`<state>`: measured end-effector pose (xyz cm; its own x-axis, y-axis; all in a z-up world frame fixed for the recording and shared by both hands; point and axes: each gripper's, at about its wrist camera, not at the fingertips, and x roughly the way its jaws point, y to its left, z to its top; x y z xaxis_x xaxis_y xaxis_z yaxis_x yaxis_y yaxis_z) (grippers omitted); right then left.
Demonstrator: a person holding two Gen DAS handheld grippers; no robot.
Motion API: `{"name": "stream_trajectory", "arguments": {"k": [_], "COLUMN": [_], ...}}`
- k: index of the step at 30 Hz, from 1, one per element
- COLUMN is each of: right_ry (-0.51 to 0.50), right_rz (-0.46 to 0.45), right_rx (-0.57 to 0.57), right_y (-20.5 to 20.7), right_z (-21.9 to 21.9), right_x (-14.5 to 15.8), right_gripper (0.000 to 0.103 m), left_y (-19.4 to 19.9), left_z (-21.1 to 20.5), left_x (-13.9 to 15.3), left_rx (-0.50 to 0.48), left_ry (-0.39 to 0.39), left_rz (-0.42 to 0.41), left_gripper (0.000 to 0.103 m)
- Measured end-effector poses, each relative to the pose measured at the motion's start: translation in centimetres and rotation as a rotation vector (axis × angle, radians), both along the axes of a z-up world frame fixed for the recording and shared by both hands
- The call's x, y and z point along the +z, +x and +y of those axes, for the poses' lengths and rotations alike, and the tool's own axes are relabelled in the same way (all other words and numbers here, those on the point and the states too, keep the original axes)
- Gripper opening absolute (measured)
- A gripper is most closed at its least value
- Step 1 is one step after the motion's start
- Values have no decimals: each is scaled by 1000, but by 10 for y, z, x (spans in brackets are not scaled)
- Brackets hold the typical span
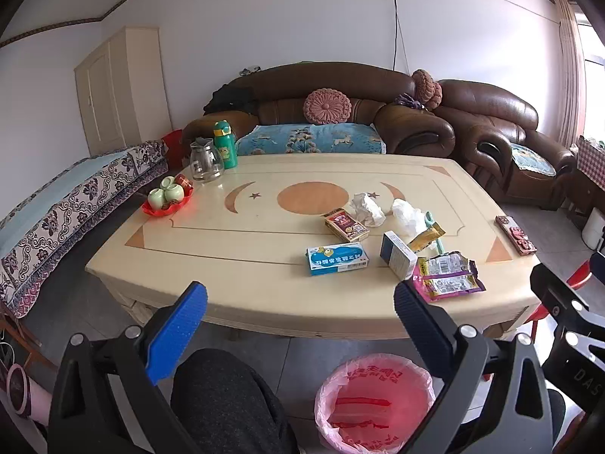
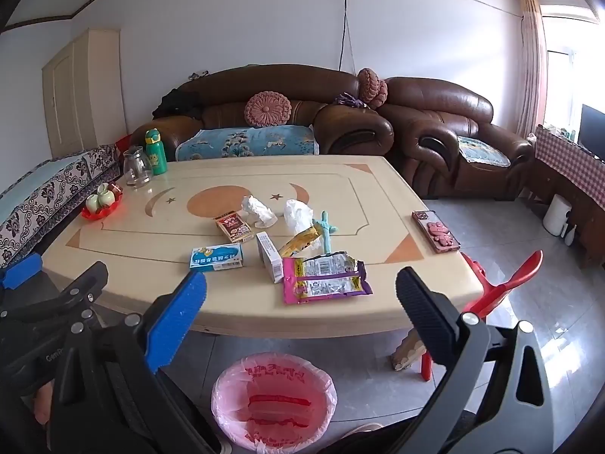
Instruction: Collect trash
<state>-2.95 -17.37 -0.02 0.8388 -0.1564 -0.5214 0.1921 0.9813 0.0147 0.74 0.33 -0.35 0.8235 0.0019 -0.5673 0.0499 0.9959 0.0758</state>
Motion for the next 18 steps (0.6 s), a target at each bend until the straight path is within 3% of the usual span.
{"name": "stream_trajectory", "arguments": {"k": [18], "right_ry": [-2], "right_rz": [1], "right_rx": [-1], "right_y": [8], "right_z": [2], "right_x": [-4], "right_gripper": [98], "left_y": [1], "left_z": [-5], "left_x": [2], "left_rx": [-25], "left_ry": [21], "left_rz": [-13], "left_gripper": [97]}}
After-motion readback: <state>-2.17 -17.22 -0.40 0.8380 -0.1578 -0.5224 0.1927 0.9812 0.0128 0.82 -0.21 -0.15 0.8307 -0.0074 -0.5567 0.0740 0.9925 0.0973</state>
